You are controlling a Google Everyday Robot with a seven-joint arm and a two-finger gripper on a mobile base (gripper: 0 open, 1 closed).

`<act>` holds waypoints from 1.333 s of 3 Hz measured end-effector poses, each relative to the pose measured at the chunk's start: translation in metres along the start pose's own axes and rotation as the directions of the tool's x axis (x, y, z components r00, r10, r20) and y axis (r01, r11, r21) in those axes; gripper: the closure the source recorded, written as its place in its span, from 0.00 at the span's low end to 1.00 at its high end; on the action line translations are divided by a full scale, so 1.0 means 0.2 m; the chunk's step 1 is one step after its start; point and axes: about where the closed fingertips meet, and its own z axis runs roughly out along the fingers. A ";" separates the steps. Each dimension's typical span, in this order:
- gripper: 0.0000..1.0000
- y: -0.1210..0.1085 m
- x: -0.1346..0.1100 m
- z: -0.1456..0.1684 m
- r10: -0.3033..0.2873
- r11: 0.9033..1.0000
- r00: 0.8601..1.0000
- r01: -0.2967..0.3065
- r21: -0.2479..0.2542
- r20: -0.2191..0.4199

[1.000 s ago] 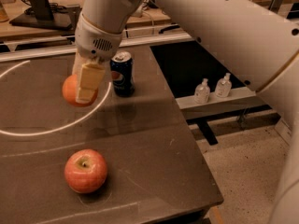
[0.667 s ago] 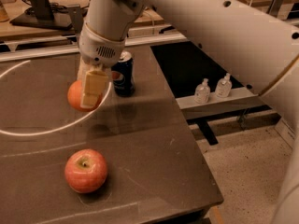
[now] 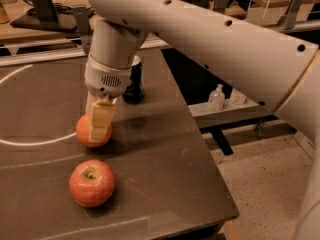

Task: Move orange near apple

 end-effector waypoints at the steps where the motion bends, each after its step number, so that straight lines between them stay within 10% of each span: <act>1: 0.51 0.05 0.03 0.05 0.035 0.999 0.999 -0.035 -0.033 -0.008; 3: 0.05 0.03 0.06 -0.02 0.074 0.997 0.997 -0.074 0.015 -0.001; 4: 0.00 -0.04 0.10 -0.30 0.111 0.982 0.993 -0.116 0.149 0.040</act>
Offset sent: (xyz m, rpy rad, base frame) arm -0.0271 -0.0248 -0.0318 -0.0762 0.1204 -0.0847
